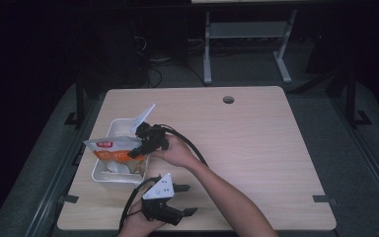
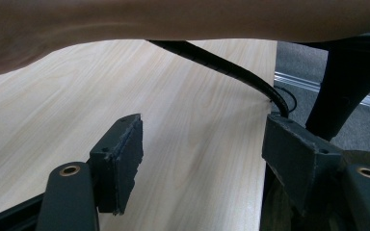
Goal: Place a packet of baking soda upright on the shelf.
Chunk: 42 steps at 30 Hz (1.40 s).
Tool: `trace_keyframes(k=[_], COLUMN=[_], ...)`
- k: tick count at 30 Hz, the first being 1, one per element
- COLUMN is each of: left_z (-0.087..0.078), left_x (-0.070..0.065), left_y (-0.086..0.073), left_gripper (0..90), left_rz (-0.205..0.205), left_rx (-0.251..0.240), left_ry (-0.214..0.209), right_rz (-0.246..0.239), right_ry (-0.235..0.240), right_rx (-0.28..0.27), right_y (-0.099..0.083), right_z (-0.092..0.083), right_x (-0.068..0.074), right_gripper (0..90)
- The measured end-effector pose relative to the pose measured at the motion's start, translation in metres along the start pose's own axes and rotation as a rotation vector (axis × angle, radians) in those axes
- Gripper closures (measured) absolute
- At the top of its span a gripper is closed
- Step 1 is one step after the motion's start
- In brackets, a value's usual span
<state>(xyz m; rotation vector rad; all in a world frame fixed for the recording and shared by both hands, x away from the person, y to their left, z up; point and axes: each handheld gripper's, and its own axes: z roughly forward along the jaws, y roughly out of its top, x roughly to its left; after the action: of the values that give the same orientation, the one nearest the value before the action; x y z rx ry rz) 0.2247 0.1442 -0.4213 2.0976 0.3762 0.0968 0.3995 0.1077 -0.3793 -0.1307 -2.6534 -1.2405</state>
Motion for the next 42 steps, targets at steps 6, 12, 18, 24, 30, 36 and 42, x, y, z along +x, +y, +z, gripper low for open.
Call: trace_keyframes(k=[6, 12, 18, 24, 30, 36, 42], left_z=[0.000, -0.001, 0.000, 0.000, 0.000, -0.002, -0.003], left_x=[0.000, 0.002, 0.002, 0.002, 0.003, 0.007, 0.011], left_y=[0.000, 0.000, 0.000, 0.000, 0.000, -0.001, -0.001], left_gripper=[29.5, 27.5, 26.4, 26.1, 25.5, 24.7, 24.0], left_rz=[-0.002, -0.010, -0.010, -0.010, -0.011, -0.018, -0.030], left_rx=[-0.001, 0.000, 0.003, 0.005, 0.008, 0.006, 0.008], left_ry=[0.005, 0.016, 0.021, 0.022, 0.029, 0.047, 0.065], right_rz=[-0.003, 0.008, 0.020, 0.041, 0.045, 0.033, 0.038], right_ry=[-0.006, -0.010, 0.001, 0.007, 0.019, 0.039, 0.035], right_rx=[-0.025, -0.045, -0.054, -0.062, -0.074, -0.070, -0.090], right_y=[-0.002, -0.004, -0.006, -0.009, -0.008, -0.009, -0.013], right_z=[-0.005, -0.010, -0.009, -0.008, -0.010, -0.017, -0.027], right_x=[0.004, 0.003, 0.001, -0.003, -0.001, 0.005, 0.006], right_gripper=[75.5, 77.1, 87.8, 88.7, 80.6, 66.0, 56.1])
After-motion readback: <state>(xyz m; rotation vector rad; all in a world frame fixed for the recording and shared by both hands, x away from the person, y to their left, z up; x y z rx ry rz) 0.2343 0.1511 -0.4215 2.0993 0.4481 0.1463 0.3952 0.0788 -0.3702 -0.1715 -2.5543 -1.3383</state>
